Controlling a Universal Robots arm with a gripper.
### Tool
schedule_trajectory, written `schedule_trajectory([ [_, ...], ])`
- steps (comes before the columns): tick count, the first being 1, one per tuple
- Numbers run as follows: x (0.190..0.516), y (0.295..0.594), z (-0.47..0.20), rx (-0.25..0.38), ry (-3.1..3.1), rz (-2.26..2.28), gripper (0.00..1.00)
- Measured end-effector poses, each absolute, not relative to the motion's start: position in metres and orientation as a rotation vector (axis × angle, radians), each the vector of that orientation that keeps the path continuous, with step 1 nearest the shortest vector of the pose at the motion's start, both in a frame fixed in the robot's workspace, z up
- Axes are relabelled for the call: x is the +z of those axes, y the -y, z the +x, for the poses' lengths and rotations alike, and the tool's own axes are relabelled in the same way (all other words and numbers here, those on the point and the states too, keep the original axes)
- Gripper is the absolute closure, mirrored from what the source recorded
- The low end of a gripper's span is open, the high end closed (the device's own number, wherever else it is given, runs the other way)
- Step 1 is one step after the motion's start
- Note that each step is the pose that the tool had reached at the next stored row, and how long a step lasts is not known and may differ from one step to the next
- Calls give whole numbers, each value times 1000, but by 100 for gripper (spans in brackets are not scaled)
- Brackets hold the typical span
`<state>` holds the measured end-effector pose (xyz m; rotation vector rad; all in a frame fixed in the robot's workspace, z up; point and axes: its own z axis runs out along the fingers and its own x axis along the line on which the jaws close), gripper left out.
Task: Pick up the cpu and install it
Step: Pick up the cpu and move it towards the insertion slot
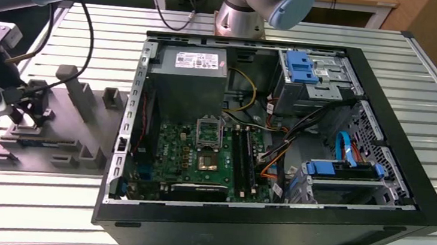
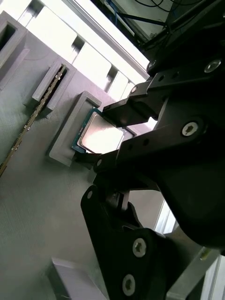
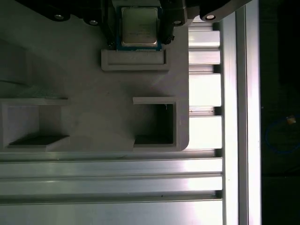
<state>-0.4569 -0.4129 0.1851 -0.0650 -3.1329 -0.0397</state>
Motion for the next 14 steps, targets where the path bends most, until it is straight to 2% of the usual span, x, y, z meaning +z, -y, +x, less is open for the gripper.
schedule_trajectory([
  [14, 195, 413, -457, -40, 3133, -65, 53],
])
